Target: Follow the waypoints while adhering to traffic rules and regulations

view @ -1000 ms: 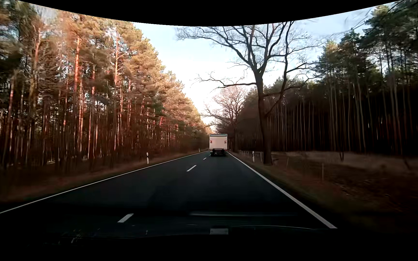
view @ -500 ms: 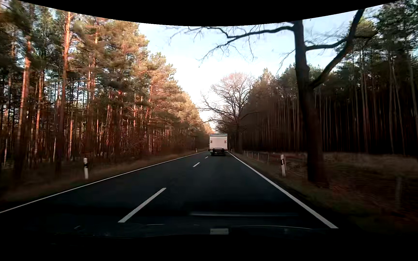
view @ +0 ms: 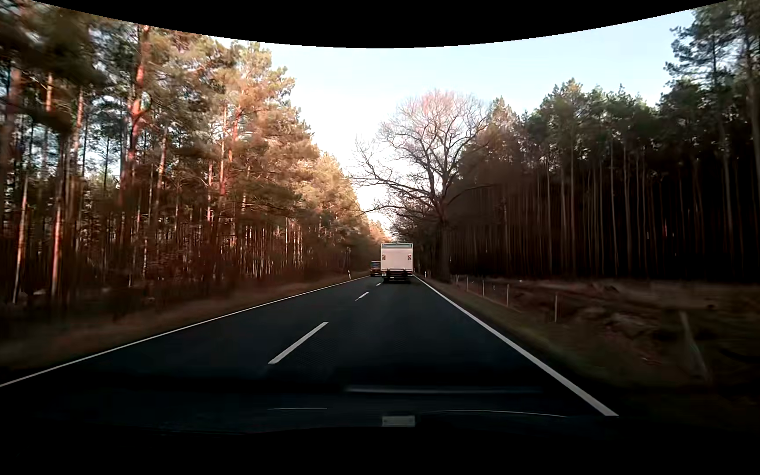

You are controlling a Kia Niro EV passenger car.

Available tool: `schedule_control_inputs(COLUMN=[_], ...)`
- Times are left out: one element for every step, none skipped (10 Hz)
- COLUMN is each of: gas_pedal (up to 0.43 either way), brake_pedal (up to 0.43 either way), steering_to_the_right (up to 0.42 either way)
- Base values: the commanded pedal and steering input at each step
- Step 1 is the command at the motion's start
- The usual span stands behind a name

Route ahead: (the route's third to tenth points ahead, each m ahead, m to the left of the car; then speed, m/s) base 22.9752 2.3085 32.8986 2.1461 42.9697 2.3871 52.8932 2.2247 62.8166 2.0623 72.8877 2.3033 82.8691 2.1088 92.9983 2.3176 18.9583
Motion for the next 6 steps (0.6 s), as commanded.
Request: schedule_control_inputs(gas_pedal=[0.150,0.150,0.150,0.138,0.138,0.138], brake_pedal=[0.000,0.000,0.000,0.000,0.000,0.000], steering_to_the_right=[-0.001,-0.002,-0.002,-0.002,-0.002,-0.001])
